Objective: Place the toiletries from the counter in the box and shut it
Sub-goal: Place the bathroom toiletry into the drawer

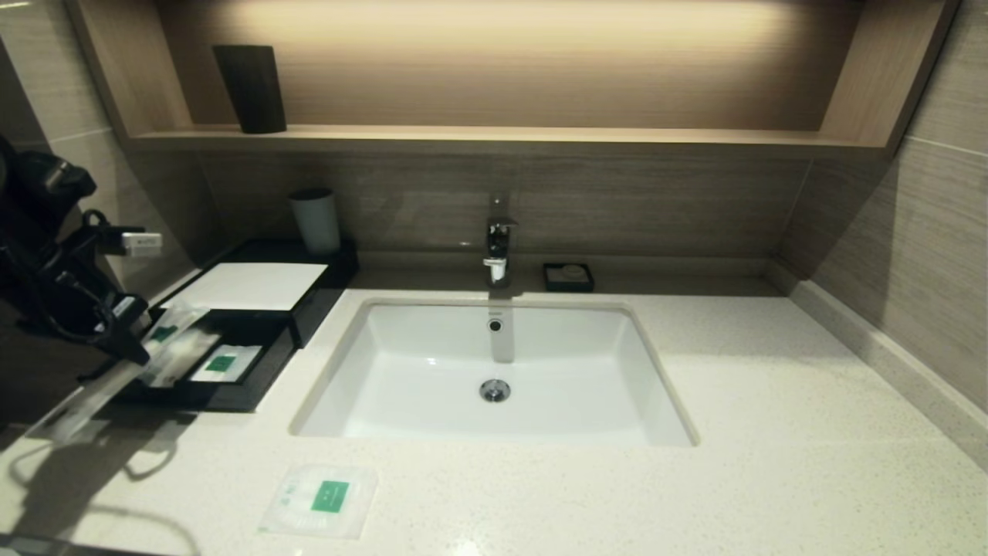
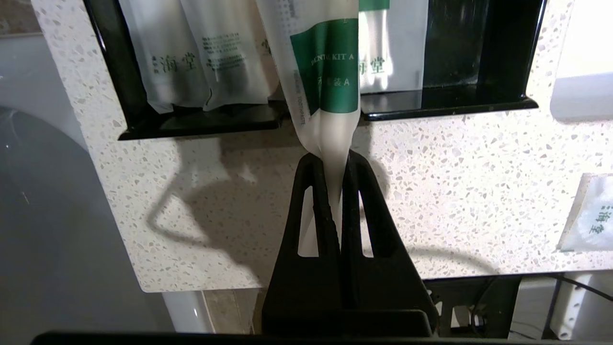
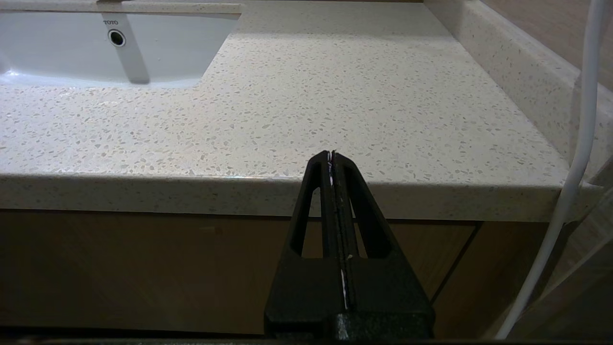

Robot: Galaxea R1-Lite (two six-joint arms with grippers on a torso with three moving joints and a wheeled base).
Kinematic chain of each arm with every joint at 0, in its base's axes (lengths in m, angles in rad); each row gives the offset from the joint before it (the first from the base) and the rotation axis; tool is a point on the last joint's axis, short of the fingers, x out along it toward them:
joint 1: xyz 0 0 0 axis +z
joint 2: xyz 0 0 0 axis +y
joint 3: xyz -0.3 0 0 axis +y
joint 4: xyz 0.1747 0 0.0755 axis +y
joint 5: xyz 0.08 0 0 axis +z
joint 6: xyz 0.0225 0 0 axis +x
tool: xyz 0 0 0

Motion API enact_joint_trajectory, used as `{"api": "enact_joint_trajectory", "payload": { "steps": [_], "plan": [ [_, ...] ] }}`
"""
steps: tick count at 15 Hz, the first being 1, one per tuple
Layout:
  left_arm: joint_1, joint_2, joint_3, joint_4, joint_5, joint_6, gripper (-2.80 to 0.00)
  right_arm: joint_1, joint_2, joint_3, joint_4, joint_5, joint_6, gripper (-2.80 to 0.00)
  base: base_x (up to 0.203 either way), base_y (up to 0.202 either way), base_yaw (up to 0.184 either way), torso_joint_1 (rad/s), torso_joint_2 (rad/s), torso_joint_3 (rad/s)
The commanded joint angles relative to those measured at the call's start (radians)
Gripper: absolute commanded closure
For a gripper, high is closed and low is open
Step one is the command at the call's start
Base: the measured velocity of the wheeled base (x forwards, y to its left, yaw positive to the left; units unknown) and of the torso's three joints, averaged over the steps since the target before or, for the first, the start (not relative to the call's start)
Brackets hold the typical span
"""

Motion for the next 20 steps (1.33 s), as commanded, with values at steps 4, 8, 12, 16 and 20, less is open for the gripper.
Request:
{"api": "enact_joint_trajectory", "payload": {
  "steps": [4, 8, 12, 16, 20],
  "plan": [
    [0.001, 0.035, 0.000, 0.022, 0.002, 0.004, 0.00, 0.000, 0.000, 0.000, 0.000, 0.000, 0.000, 0.00, 0.000, 0.000, 0.000, 0.000, 0.00, 0.000],
    [0.000, 0.058, 0.000, 0.020, 0.002, 0.004, 0.00, 0.002, 0.000, 0.000, 0.000, 0.000, 0.000, 0.00, 0.000, 0.000, 0.000, 0.000, 0.00, 0.000],
    [-0.008, 0.087, -0.005, 0.008, 0.002, 0.002, 0.00, 0.000, 0.000, 0.000, 0.000, 0.000, 0.000, 0.00, 0.000, 0.000, 0.000, 0.000, 0.00, 0.000],
    [-0.037, 0.097, -0.006, -0.030, 0.001, -0.007, 0.00, 0.000, 0.000, 0.000, 0.000, 0.000, 0.000, 0.00, 0.000, 0.000, 0.000, 0.000, 0.00, 0.000],
    [-0.051, 0.109, -0.006, -0.051, 0.002, -0.021, 0.00, 0.000, 0.000, 0.000, 0.000, 0.000, 0.000, 0.00, 0.000, 0.000, 0.000, 0.000, 0.00, 0.000]
  ]
}}
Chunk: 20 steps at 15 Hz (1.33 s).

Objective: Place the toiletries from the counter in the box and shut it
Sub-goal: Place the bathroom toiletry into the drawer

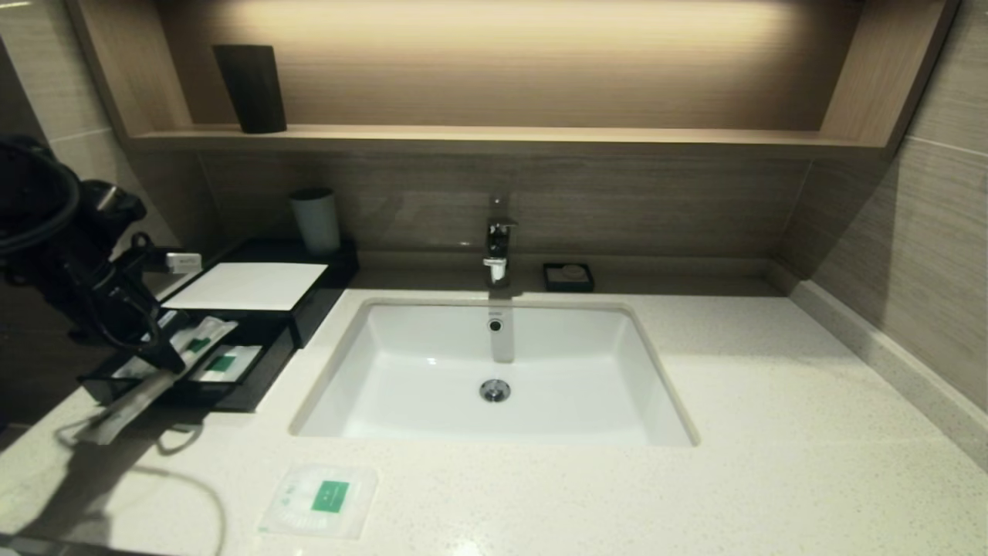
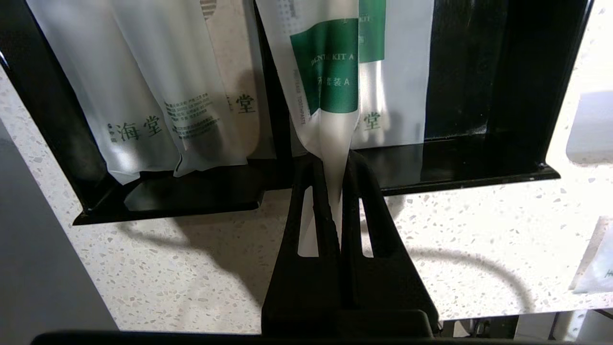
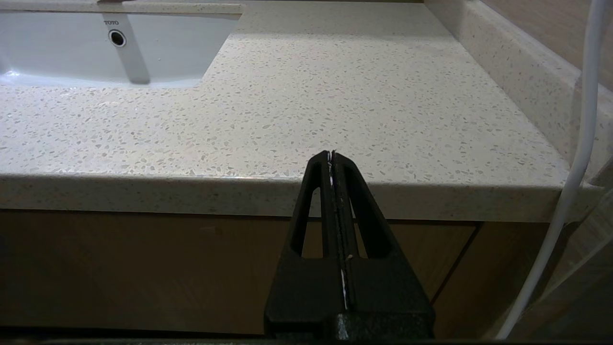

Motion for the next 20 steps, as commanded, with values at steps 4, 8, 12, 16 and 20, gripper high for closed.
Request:
{"api": "enact_joint_trajectory", "payload": {
  "steps": [4, 8, 12, 16, 20],
  "plan": [
    [-0.002, 0.015, -0.001, -0.015, 0.028, -0.019, 0.00, 0.000, 0.000, 0.000, 0.000, 0.000, -0.001, 0.00, 0.000, 0.000, 0.000, 0.000, 0.00, 0.000],
    [-0.002, 0.031, -0.001, -0.044, 0.035, -0.037, 0.00, 0.000, 0.000, 0.000, 0.000, 0.000, -0.001, 0.00, 0.000, 0.000, 0.000, 0.000, 0.00, 0.000],
    [-0.011, 0.033, -0.001, -0.059, 0.033, -0.049, 0.00, 0.000, 0.000, 0.000, 0.000, 0.000, -0.001, 0.00, 0.000, 0.000, 0.000, 0.000, 0.00, 0.000],
    [-0.019, 0.030, -0.001, -0.075, 0.032, -0.076, 0.00, 0.000, 0.000, 0.000, 0.001, 0.000, -0.001, 0.00, 0.000, 0.000, 0.000, 0.000, 0.00, 0.000],
    [-0.025, 0.034, -0.001, -0.097, 0.034, -0.093, 0.00, 0.000, -0.001, 0.000, 0.000, 0.000, -0.002, 0.00, 0.000, 0.000, 0.000, 0.000, 0.00, 0.000]
  ]
}}
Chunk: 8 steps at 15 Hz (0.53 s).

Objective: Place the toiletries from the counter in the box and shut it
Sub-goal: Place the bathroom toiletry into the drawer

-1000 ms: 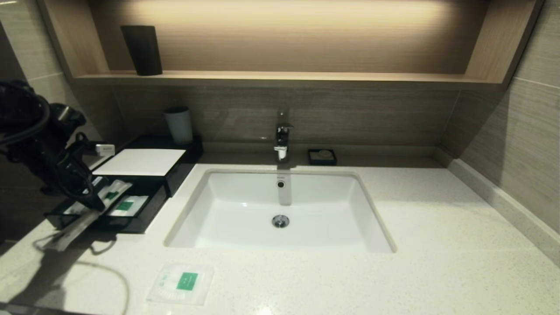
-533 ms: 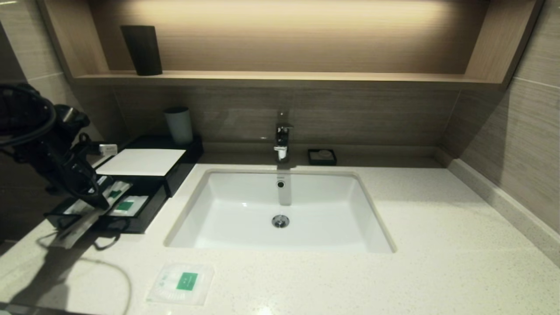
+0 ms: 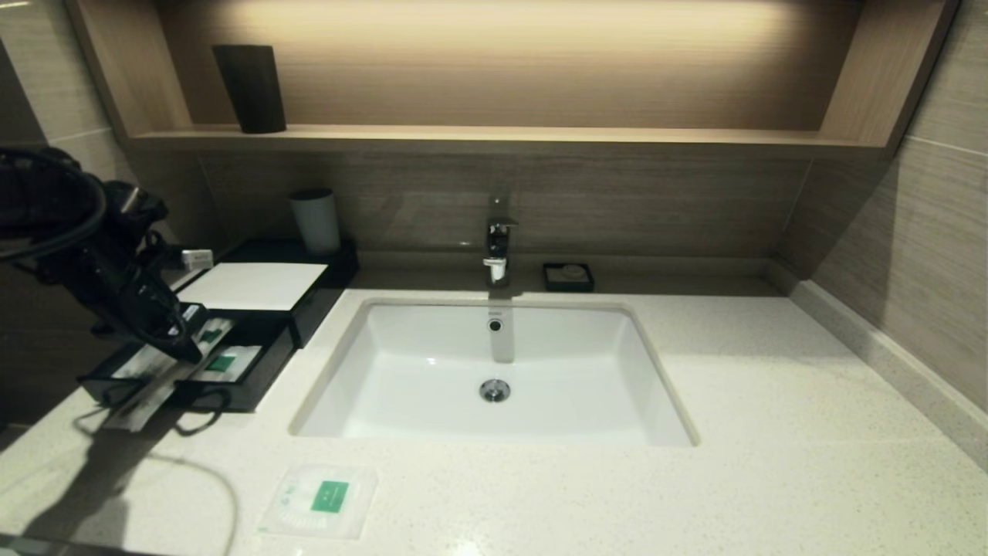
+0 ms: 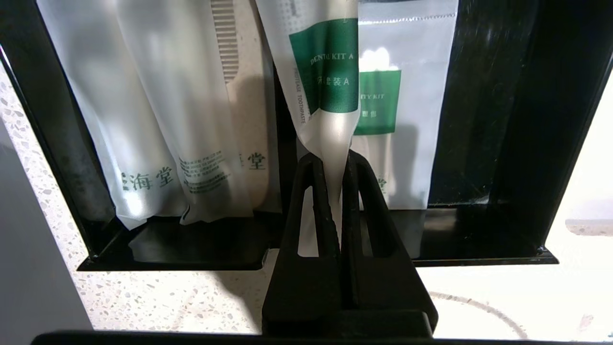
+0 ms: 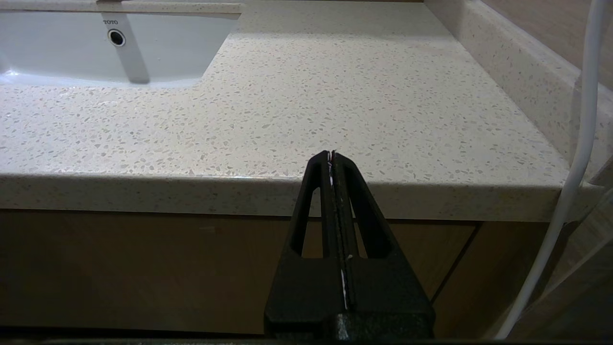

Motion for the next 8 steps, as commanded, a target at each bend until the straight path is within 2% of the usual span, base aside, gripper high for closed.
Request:
{"api": "enact_joint_trajectory", "payload": {
  "steps": [1, 7, 8],
  "plan": [
    [0.000, 0.001, 0.000, 0.003, -0.001, 0.002, 0.00, 0.000, 0.000, 0.000, 0.001, 0.000, 0.000, 0.00, 0.000, 0.000, 0.000, 0.000, 0.00, 0.000],
    [0.000, -0.002, 0.000, -0.003, 0.003, -0.003, 0.00, 0.000, 0.000, 0.000, 0.000, 0.000, 0.000, 0.00, 0.000, 0.000, 0.000, 0.000, 0.00, 0.000],
    [0.000, -0.003, 0.000, -0.004, 0.003, -0.009, -2.80, 0.000, 0.000, 0.000, 0.000, 0.000, 0.000, 0.00, 0.000, 0.000, 0.000, 0.000, 0.00, 0.000]
  ]
}}
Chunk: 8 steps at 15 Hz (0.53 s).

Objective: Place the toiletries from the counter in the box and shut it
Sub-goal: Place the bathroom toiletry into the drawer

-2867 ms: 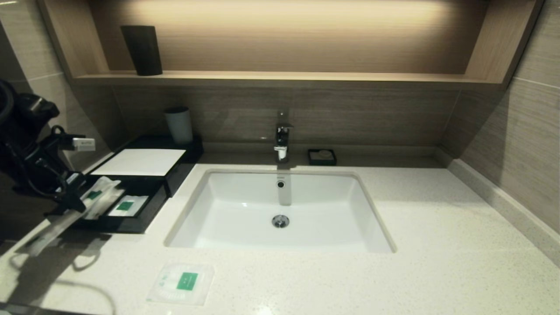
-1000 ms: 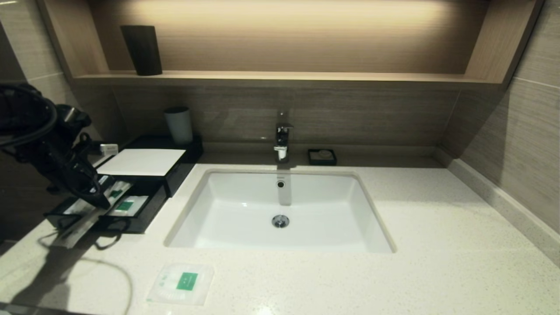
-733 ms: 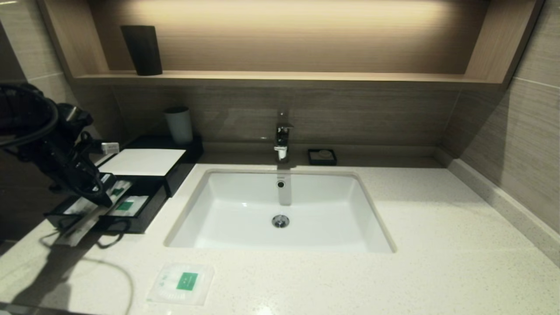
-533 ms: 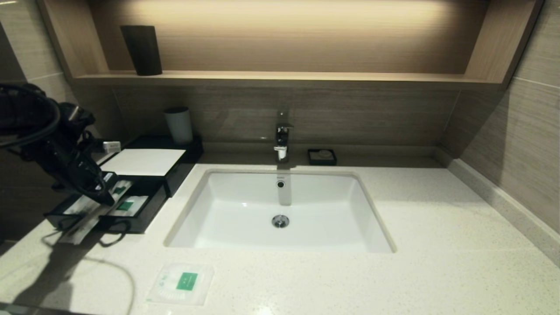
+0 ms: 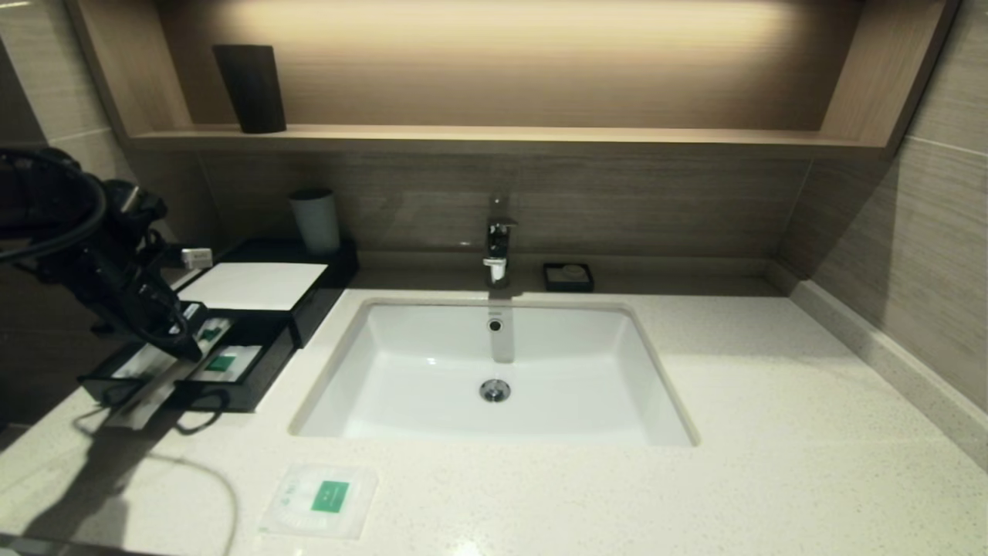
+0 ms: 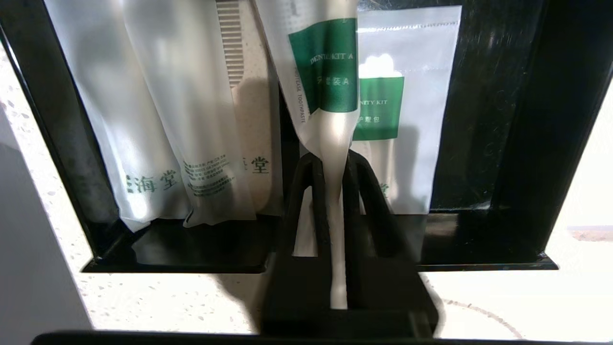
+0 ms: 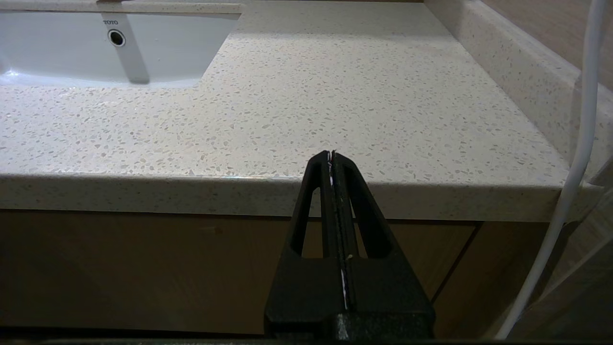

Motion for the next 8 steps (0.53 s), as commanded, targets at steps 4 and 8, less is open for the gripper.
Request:
{"api": "enact_joint_trajectory", "payload": {
  "steps": [4, 8],
  "plan": [
    [0.002, -0.013, 0.000, -0.008, 0.000, -0.002, -2.80, 0.000, 0.000, 0.000, 0.000, 0.000, 0.000, 0.00, 0.000, 0.000, 0.000, 0.000, 0.00, 0.000],
    [0.002, -0.066, 0.001, -0.003, -0.002, -0.003, -2.80, 0.000, -0.001, 0.000, 0.000, 0.000, 0.000, 0.00, 0.000, 0.000, 0.000, 0.000, 0.00, 0.000]
  ]
}}
